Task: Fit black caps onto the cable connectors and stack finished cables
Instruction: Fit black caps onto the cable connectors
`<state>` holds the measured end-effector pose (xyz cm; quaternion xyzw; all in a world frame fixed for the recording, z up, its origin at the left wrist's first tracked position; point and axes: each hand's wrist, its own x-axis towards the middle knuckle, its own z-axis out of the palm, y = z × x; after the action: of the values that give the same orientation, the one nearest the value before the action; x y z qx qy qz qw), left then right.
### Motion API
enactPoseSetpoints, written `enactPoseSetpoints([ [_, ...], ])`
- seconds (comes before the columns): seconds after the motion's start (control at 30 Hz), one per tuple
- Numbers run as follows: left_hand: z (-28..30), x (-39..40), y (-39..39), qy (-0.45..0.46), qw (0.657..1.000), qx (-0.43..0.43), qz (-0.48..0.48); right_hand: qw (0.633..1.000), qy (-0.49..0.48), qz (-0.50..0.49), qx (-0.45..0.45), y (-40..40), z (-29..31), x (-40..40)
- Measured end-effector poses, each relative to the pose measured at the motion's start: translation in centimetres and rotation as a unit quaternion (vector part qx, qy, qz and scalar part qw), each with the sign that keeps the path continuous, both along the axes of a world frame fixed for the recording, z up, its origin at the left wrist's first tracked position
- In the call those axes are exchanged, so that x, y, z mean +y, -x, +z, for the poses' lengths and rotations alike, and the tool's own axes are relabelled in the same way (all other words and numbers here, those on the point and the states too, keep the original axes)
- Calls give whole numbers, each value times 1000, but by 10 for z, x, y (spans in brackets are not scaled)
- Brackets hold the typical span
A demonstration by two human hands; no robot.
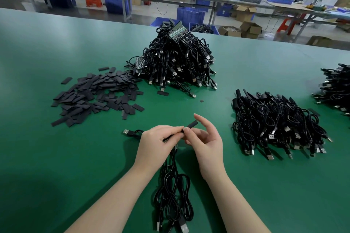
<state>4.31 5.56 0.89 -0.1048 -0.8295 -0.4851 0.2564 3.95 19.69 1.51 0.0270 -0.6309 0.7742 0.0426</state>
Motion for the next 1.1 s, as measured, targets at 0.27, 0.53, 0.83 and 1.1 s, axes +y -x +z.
enactPoseSetpoints([
  [0.27,-2,0,0,5,1000,-5,0,994,-98,-27,28,-1,0,-3],
  [0.53,-3,0,2,-21,1000,-18,9,989,-127,-39,70,-2,-4,-5],
  [0.83,-4,-1,3,-21,999,-24,3,983,-179,-11,36,2,-5,-5],
  [1.1,-5,-1,7,20,999,-43,22,996,-41,-78,-15,4,0,2],
])
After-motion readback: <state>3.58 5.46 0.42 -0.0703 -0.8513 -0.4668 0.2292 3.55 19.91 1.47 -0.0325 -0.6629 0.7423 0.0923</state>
